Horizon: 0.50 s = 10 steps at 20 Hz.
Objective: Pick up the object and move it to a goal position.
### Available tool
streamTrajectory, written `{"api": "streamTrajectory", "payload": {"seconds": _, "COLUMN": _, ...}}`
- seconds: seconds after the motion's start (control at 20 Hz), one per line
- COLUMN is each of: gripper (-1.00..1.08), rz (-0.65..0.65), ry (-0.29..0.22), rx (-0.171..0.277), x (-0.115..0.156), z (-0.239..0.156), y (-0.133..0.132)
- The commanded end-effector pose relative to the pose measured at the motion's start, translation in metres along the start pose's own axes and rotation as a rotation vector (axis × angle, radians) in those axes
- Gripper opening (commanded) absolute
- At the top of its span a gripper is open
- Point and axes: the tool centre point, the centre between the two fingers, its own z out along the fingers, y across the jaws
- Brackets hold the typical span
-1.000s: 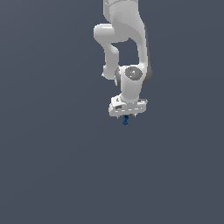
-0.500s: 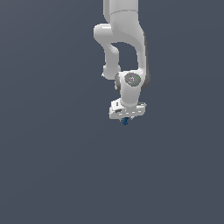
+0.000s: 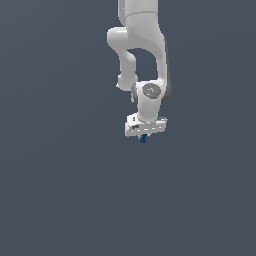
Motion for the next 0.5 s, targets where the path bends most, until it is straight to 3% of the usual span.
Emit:
{"api": "streamTrajectory", "payload": {"seconds": 0.0, "gripper": -1.00, "rz": 0.000, "ry": 0.000, "rx": 0.000, "x": 0.000, "z": 0.000, "y": 0.000}}
{"api": "streamTrajectory", "payload": {"seconds": 0.45, "gripper": -1.00, "rz": 0.000, "ry": 0.000, "rx": 0.000, "x": 0.016, "z": -0.019, "y": -0.008}}
